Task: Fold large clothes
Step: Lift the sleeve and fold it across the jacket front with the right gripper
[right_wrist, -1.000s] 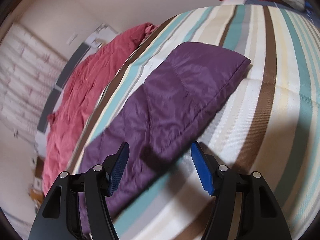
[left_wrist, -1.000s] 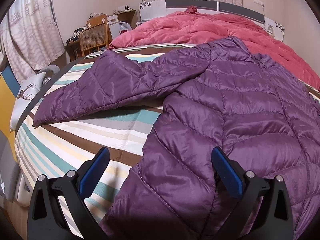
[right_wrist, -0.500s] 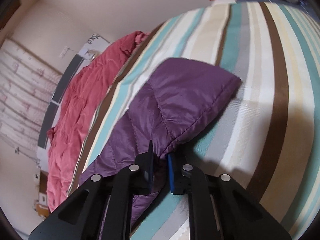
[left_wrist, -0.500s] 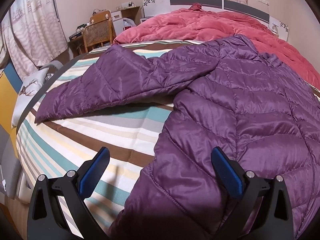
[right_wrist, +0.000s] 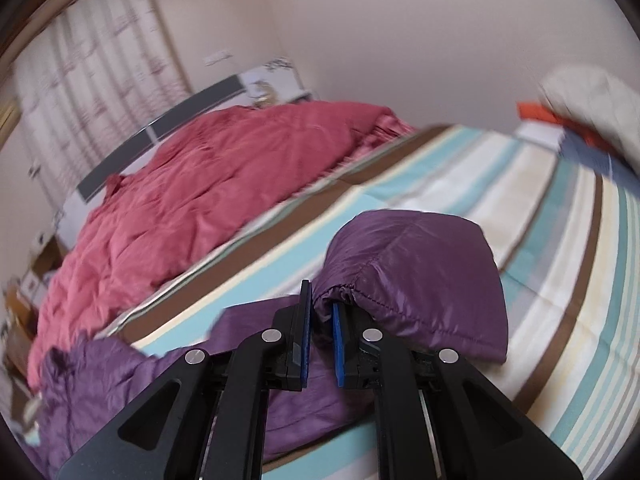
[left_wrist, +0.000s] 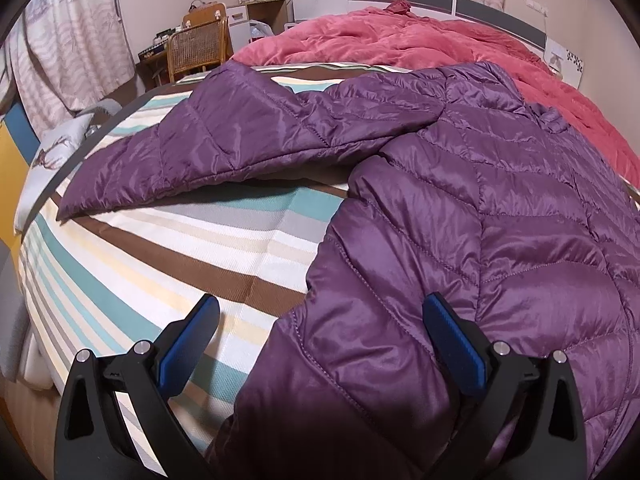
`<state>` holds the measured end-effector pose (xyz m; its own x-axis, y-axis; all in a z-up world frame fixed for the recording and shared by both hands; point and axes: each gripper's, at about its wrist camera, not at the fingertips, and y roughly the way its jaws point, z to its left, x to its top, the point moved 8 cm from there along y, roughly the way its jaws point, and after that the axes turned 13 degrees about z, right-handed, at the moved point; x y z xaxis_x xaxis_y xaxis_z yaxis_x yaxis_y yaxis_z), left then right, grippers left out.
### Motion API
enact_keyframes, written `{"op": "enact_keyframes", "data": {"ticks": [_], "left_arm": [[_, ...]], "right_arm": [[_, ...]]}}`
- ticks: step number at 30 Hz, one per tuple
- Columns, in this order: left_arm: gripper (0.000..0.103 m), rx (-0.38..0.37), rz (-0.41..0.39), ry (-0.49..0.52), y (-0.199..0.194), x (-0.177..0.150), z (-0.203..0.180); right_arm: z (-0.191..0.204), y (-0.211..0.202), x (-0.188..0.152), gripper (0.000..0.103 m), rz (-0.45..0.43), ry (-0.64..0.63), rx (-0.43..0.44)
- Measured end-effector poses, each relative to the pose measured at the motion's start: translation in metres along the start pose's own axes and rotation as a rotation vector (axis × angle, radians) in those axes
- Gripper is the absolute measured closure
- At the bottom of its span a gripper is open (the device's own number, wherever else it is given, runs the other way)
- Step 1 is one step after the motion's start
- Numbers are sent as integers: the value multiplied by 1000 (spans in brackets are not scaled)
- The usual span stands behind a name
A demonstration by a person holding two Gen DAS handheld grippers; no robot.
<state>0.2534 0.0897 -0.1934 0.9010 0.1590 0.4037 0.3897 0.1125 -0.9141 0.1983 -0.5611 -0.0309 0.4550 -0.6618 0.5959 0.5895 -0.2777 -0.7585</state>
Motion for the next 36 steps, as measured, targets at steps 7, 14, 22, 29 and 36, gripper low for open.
{"op": "enact_keyframes", "data": {"ticks": [7,14,22,29,36], "left_arm": [[2,-58,7,-45,4,-1,6],[2,-82,13,-91,3,-5,15],[2,-100,11,-106,1,-8,19],[2,-102,18,-112,0,-7,20],[2,-119,-2,-98,-17,9,7]], "right_arm": [[113,-23,-34,93,-78,-369,-17],[231,-25,-112,93,-125,-755,-32],[316,-23,-207,93,-215,-1195,-67],[341,-33,-271,93,-214,-1471,60],[342,-39,-310,93,-130,-1607,144]]}}
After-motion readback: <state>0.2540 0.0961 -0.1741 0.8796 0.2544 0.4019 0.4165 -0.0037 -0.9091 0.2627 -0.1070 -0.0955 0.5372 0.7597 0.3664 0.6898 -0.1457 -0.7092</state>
